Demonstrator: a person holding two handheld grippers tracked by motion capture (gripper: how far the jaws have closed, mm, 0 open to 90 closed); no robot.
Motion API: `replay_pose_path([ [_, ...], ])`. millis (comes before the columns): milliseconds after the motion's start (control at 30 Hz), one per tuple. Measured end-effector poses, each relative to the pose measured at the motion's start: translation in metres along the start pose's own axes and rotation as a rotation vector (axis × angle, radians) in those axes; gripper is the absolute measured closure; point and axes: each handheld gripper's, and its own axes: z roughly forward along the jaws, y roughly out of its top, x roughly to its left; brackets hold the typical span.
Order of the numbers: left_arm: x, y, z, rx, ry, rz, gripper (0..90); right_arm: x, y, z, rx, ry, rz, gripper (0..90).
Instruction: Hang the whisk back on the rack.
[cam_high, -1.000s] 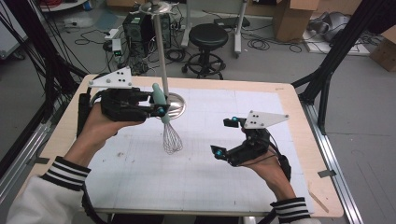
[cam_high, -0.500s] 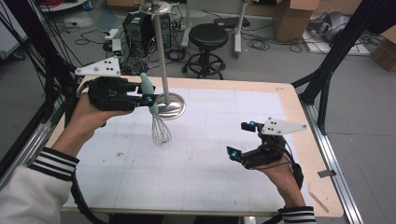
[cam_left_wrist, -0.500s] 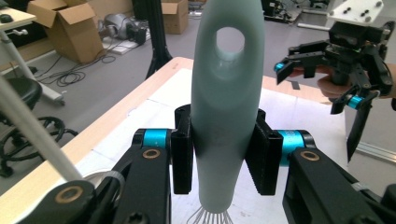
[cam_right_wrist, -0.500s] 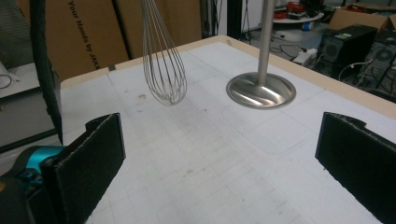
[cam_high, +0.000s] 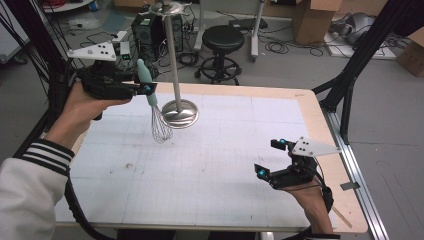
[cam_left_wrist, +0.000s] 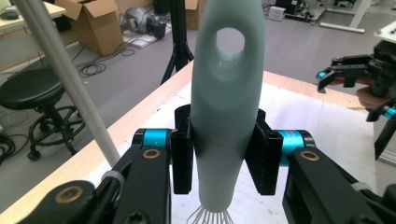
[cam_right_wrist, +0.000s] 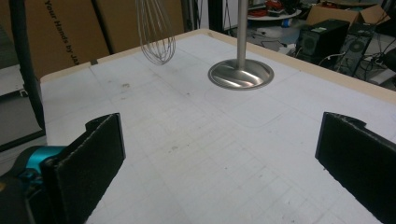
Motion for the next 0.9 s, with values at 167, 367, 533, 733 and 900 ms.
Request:
replay_pose_path([
  [167,0.013,0.005,-0.003,0.01,0.022,-0.01,66.3,-0.002,-0.011,-0.003,-0.004,-0.011,0.019,0.3],
  [367,0.029,0.007,-0.003,0.024,0.045,-0.024,66.3,-0.007,-0.017,-0.011,-0.02,-0.035,0.038,0.3],
  [533,0.038,0.009,-0.002,0.029,0.059,-0.023,66.3,-0.008,-0.019,-0.015,-0.007,-0.049,0.036,0.3],
  [733,0.051,0.009,-0.001,0.043,0.072,-0.035,66.3,-0.011,-0.023,-0.016,-0.011,-0.053,0.057,0.3],
  [900,0.062,0.01,0.005,0.05,0.078,-0.043,66.3,-0.011,-0.024,-0.018,-0.015,-0.064,0.06,0.3],
])
